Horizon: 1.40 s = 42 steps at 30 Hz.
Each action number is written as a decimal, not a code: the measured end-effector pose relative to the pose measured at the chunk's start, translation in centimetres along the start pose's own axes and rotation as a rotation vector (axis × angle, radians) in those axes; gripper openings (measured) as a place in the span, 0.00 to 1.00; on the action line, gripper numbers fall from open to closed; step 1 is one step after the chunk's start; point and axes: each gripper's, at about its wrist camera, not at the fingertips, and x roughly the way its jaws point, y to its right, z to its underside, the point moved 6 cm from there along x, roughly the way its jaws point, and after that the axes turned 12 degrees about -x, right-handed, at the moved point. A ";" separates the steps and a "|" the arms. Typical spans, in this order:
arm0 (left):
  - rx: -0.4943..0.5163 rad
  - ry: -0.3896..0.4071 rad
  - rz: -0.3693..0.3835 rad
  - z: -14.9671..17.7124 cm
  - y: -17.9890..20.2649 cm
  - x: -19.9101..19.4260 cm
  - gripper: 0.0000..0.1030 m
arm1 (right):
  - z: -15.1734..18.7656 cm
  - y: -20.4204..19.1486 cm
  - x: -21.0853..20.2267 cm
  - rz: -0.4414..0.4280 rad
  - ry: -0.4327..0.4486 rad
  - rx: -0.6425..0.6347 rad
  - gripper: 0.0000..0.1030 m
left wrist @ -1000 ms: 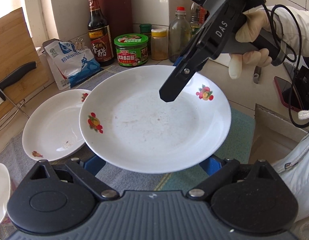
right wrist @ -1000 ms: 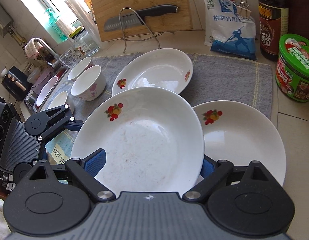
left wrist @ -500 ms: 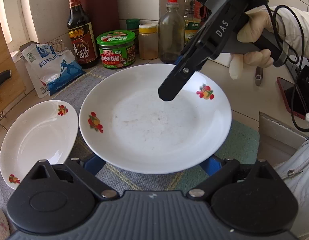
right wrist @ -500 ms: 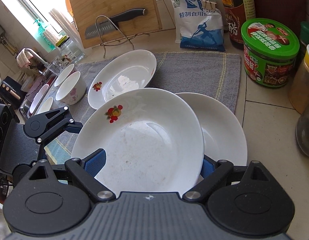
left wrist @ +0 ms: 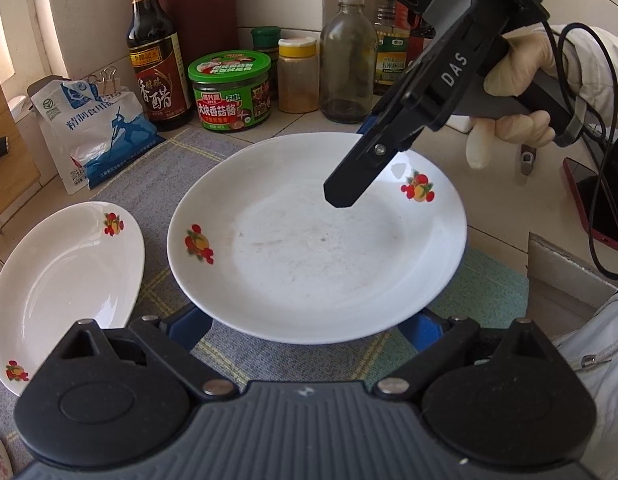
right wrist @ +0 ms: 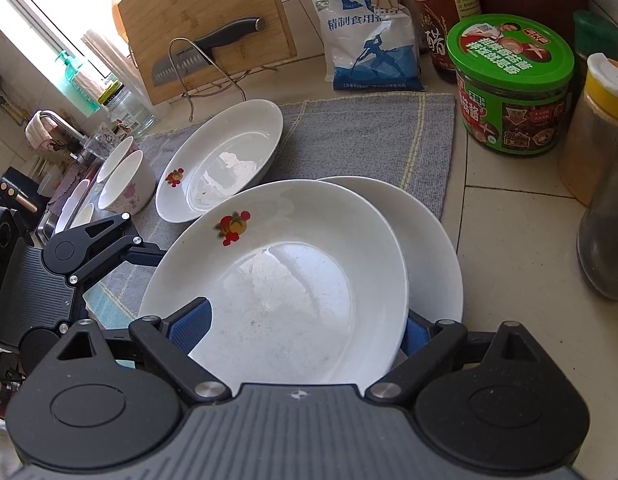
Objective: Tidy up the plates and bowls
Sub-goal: 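Lower the white plate onto the stained plate and open the right tool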
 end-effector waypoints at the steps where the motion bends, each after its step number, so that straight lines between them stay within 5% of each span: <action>1: 0.007 -0.001 -0.002 0.0 0.0 0.1 0.95 | 0.1 0.0 0.0 0.000 0.001 0.003 0.94; 42: 0.078 0.025 0.006 -0.3 0.1 0.6 0.97 | 1.5 -0.9 -2.2 0.184 -0.018 0.066 0.97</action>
